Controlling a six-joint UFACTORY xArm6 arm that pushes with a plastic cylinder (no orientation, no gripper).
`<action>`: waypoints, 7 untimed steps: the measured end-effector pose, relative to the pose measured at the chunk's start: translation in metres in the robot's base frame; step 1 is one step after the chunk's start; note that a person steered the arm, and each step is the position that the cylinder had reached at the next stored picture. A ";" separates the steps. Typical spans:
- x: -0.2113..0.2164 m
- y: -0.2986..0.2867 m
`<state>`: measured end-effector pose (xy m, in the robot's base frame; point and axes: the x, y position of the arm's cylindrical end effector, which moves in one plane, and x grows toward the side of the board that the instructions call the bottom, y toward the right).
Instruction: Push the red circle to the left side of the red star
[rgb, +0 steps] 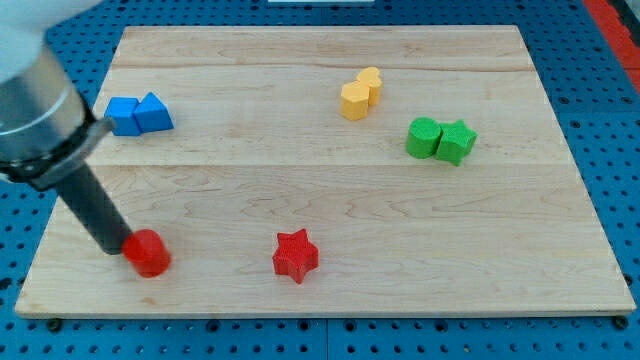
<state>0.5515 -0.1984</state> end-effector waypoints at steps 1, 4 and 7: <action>0.001 -0.027; 0.019 0.089; 0.032 0.024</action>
